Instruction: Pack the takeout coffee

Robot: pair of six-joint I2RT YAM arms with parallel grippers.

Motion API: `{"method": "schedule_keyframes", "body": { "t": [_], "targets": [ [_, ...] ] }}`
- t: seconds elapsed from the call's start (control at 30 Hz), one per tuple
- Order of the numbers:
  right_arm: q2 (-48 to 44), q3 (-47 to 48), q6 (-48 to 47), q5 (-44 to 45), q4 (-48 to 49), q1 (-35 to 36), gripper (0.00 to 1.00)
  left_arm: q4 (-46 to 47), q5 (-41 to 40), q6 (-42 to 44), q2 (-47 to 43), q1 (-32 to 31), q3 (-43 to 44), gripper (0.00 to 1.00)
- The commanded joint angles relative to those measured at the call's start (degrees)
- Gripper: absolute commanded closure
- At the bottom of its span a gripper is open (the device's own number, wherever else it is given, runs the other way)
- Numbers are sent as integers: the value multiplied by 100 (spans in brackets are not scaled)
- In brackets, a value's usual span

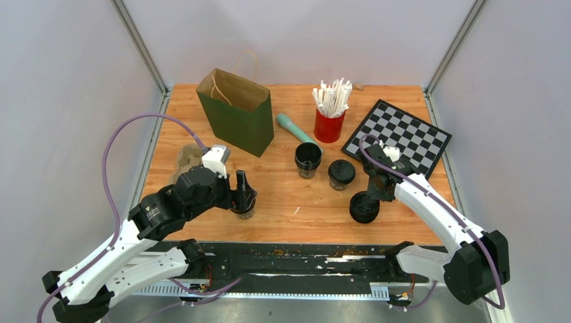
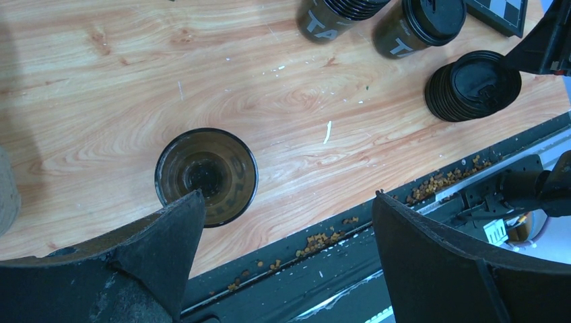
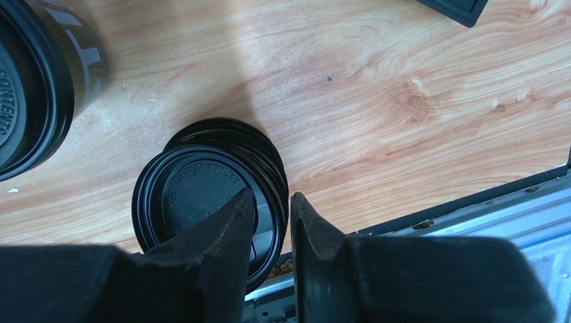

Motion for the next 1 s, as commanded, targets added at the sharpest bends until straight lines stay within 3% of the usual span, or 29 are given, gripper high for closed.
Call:
{"method": "schedule_keyframes", "body": {
  "t": [0.0,0.23,0.6,0.7,0.8,0.97],
  "targets": [
    [77,40,-96,25,113,-36,74,134,-36,120,-38,-13,55,0],
    [163,33,-123,9,124,-49,78,53,-145,165,-65,-13,157,0],
    [122,221,-191,75,-62,-41,97,79,-191,209,-54,-12,241,0],
    [130,301,-224,57,-110,-41,93,111,-163,209,-43,-13,225,0],
    [191,358,-222,49,-153,-41,81,138,-149,188,-28,-13,214,0],
    [230,359,-302,-73,-121,-41,99,130,-135,189,-30,-13,213,0]
  ]
}}
